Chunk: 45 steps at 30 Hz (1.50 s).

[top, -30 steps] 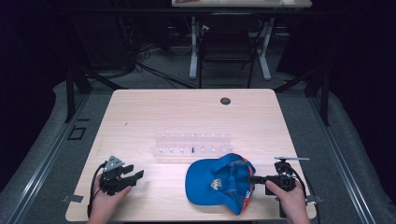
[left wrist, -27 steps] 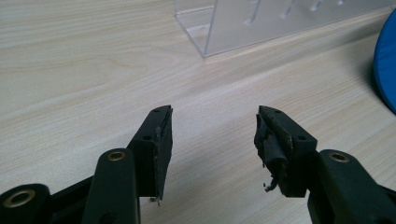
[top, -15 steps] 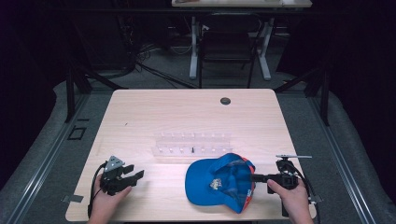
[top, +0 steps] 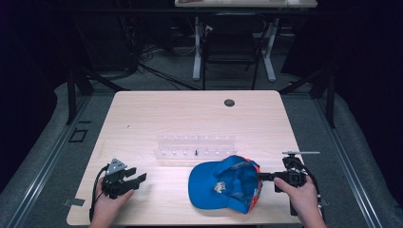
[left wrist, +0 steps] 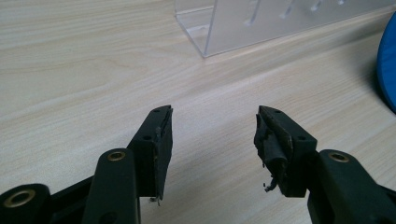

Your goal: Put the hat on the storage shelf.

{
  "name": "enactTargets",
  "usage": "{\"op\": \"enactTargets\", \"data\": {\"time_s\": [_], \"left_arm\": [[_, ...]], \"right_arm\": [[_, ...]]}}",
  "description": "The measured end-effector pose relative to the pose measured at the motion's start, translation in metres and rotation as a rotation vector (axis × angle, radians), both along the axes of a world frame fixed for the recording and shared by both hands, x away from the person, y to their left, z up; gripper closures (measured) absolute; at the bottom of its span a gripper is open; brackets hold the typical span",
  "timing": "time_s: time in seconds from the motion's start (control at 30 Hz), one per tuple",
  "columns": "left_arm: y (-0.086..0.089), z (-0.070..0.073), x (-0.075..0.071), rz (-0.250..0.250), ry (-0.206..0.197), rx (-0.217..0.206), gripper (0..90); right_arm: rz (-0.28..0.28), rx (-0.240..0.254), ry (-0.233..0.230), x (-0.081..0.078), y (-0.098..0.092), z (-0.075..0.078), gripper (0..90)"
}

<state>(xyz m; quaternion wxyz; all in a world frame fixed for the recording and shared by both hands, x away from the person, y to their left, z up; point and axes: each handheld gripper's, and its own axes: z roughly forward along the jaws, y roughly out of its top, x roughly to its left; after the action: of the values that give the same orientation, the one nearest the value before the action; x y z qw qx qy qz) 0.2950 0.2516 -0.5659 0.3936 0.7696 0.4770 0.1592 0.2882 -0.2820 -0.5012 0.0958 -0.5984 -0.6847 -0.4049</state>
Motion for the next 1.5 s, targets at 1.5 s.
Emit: {"op": "enactTargets", "data": {"time_s": [1.5], "left_arm": [[-0.001,0.0,-0.001,0.0,-0.016,0.0,47.0]], "right_arm": [[0.171,0.315,0.06,0.032,0.043,0.087,77.5]]}}
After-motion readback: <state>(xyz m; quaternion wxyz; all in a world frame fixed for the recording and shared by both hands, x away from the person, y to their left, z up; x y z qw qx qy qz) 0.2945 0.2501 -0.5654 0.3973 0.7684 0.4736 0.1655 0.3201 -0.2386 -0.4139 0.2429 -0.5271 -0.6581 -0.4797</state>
